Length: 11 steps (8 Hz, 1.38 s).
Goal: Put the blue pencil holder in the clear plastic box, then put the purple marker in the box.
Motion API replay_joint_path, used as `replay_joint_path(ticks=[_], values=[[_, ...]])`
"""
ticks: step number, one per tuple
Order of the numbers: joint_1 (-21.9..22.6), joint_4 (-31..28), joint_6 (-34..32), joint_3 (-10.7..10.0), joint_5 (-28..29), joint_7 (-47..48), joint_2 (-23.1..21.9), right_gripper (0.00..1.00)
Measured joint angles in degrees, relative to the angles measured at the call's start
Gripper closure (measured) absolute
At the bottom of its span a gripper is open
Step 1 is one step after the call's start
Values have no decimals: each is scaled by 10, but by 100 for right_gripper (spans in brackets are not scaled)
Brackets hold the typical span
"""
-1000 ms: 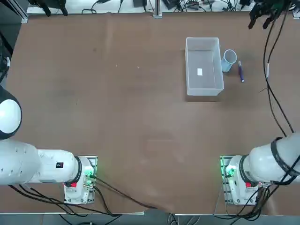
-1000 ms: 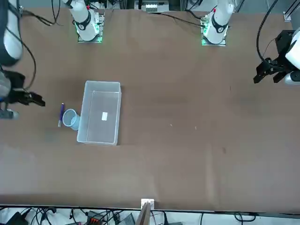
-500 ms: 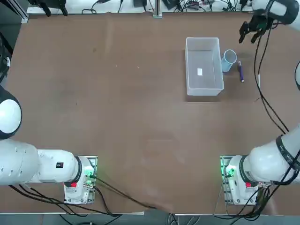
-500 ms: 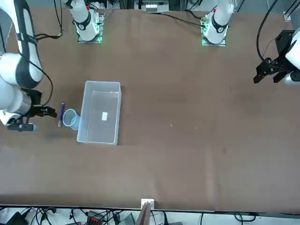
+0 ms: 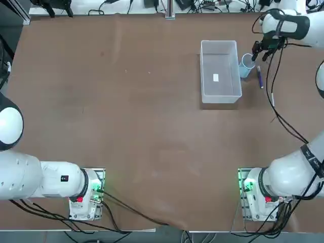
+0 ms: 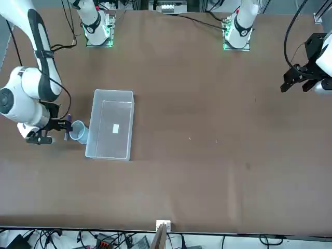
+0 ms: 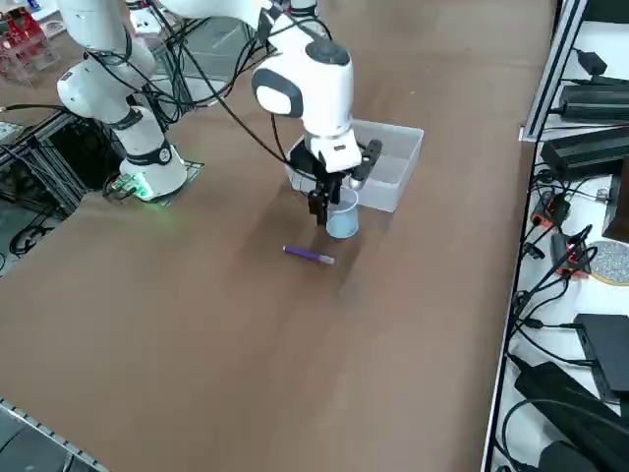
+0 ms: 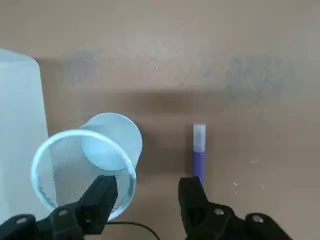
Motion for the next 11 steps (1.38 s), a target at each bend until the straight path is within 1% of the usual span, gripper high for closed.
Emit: replay_joint_path(ticks=[1,2,3,4,6,7,8,10,11], values=[[0,-2,6,0,0,0,5,29],[0,-2,11,1,0,0,8,28],[0,-2,16,2,0,0,10,31],[0,-2,20,3,0,0,13,31],[0,-2,28,5,0,0,24,40],[1,-2,29,7,0,0,27,54],[1,-2,30,7,0,0,28,56],[3,-1,30,11,1,0,26,94],[5,1,30,13,3,0,20,94]])
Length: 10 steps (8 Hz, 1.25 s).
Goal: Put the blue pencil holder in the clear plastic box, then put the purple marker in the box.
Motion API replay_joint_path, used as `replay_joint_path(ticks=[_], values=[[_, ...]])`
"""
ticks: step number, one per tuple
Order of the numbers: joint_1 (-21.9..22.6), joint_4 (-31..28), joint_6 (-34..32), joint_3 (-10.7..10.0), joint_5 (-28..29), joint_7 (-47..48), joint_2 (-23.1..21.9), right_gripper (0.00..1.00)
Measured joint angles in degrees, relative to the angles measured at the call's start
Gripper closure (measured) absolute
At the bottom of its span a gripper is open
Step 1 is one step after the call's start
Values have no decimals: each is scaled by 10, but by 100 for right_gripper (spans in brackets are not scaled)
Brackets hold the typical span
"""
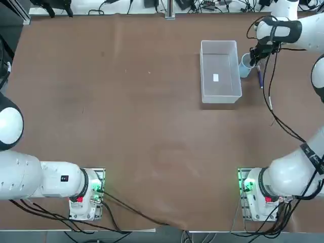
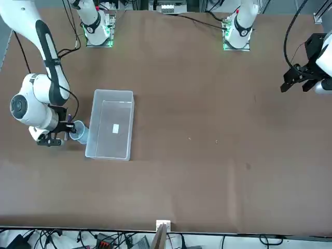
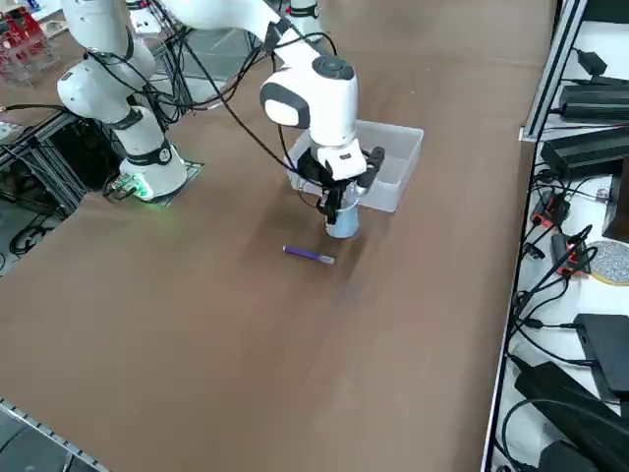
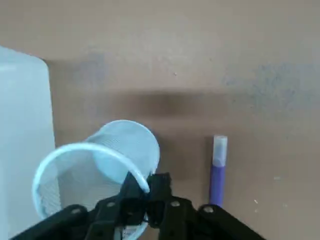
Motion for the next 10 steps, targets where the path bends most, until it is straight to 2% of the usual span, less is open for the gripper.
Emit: replay_joint_path(ticks=[3,5,6,8,10], values=[[-2,8,-41,-2,0,-14,-45,94],[-5,44,-125,-5,6,-22,-91,94],[-4,72,-169,-4,42,-22,-108,94],[12,98,-198,1,134,-13,-117,94],[62,97,-192,3,160,49,-101,94]])
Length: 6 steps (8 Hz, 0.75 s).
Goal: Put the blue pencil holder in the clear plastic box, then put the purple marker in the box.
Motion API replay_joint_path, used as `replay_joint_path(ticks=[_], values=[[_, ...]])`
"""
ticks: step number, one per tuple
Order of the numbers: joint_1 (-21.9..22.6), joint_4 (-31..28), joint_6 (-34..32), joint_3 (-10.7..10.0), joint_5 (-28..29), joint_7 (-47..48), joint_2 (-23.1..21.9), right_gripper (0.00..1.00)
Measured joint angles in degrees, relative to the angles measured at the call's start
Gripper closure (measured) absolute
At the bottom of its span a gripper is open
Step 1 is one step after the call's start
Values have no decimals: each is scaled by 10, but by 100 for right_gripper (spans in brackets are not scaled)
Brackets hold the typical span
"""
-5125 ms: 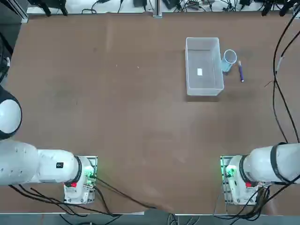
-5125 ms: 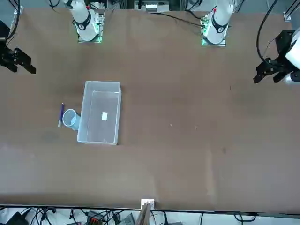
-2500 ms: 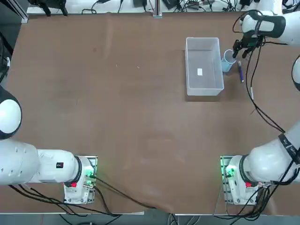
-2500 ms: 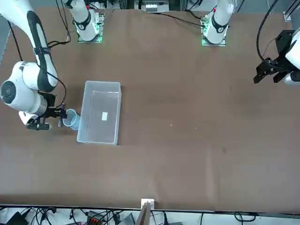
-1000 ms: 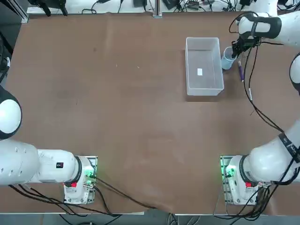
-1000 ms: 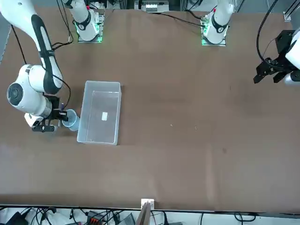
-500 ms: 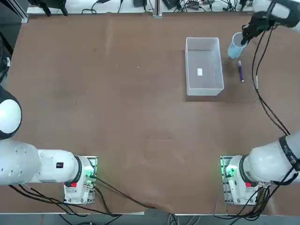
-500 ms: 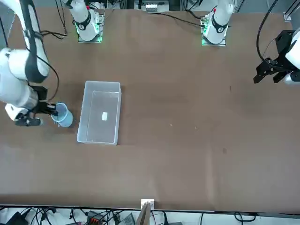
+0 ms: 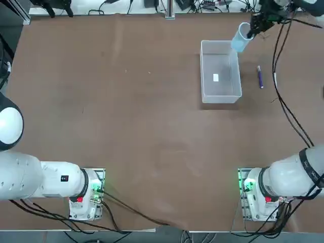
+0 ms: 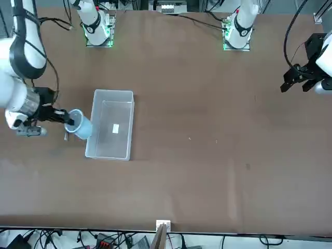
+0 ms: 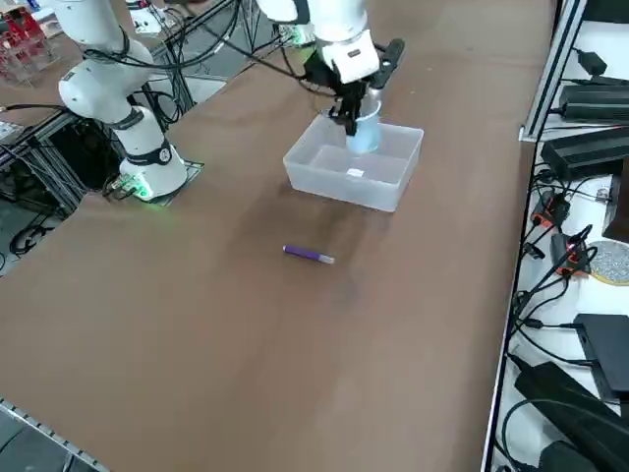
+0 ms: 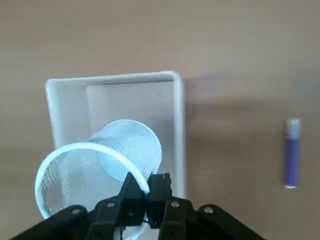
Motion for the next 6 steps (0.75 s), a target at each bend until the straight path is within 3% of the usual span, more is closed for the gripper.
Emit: replay_joint_path(ticks=[3,6], values=[[89,-4,36,2,1,84,47,94],[122,-26,95,2,1,93,88,94]])
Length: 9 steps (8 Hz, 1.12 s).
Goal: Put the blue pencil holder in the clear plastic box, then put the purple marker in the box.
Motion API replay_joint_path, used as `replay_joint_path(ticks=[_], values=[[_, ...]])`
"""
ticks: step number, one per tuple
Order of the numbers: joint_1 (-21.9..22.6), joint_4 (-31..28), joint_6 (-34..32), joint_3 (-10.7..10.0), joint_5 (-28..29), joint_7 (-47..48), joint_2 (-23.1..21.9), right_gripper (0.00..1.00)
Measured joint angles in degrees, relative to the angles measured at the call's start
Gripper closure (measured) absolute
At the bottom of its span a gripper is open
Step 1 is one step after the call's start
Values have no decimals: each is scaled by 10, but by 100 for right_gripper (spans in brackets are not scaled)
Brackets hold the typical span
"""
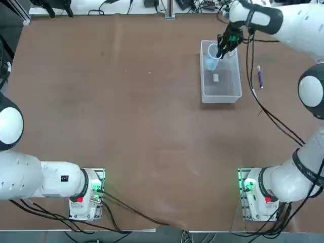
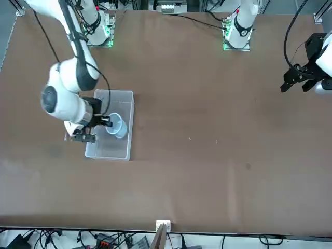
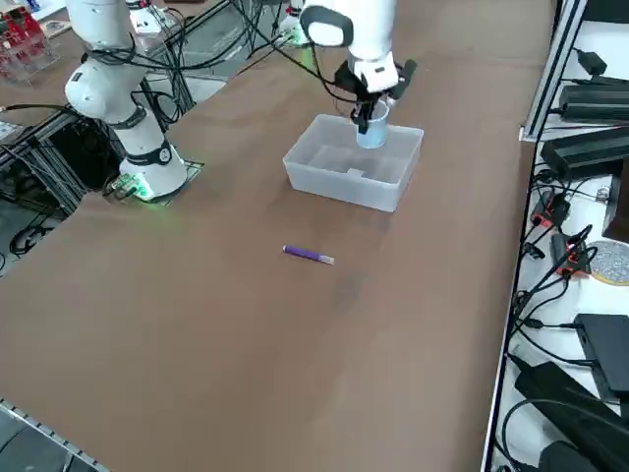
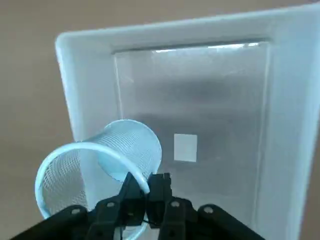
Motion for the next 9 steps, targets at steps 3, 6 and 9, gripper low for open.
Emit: replay_joint_path(ticks=[3,6,9], values=[[9,-13,39,0,0,0,26,94],[11,-17,48,0,0,0,36,94],[13,-19,58,-1,0,0,50,94]])
